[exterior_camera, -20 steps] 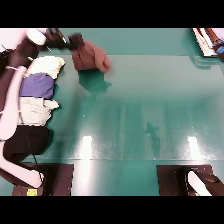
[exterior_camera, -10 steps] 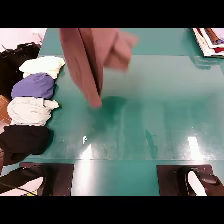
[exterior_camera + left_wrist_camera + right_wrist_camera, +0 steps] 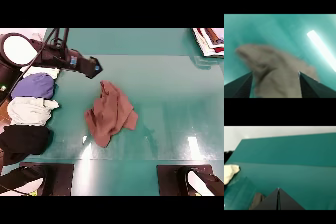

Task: Fold the shirts.

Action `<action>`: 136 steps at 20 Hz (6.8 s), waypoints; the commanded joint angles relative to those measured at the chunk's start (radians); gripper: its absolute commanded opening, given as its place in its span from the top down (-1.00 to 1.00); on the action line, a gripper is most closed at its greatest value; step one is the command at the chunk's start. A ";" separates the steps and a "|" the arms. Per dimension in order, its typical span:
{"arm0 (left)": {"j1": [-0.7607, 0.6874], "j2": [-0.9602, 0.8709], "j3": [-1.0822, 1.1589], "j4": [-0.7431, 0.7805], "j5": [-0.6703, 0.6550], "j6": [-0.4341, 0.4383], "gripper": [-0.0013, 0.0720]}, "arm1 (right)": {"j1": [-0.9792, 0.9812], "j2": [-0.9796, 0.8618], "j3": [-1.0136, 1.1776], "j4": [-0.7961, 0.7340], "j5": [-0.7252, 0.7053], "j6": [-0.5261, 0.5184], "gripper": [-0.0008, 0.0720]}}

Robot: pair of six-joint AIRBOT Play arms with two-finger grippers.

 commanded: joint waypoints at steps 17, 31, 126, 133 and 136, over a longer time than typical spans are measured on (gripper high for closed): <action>0.020 -0.030 -0.785 -0.335 0.174 0.047 -0.79 | 0.011 0.095 -0.269 0.027 -0.038 0.009 0.94; 0.423 0.048 -0.338 -0.154 -0.018 0.052 0.88 | 0.142 -0.122 -0.599 -0.009 -0.084 -0.006 0.65; 0.225 -0.025 -0.566 -0.521 0.159 0.102 0.88 | 0.116 -0.385 -0.177 -0.201 0.092 0.100 -0.24; 0.299 -0.026 -0.235 -0.467 0.082 0.133 0.88 | 0.093 -0.692 -0.174 -0.153 0.076 0.021 -0.22; 0.299 -0.026 -0.209 -0.449 0.078 0.126 0.88 | 0.117 -0.813 -0.174 0.006 -0.018 -0.024 -0.22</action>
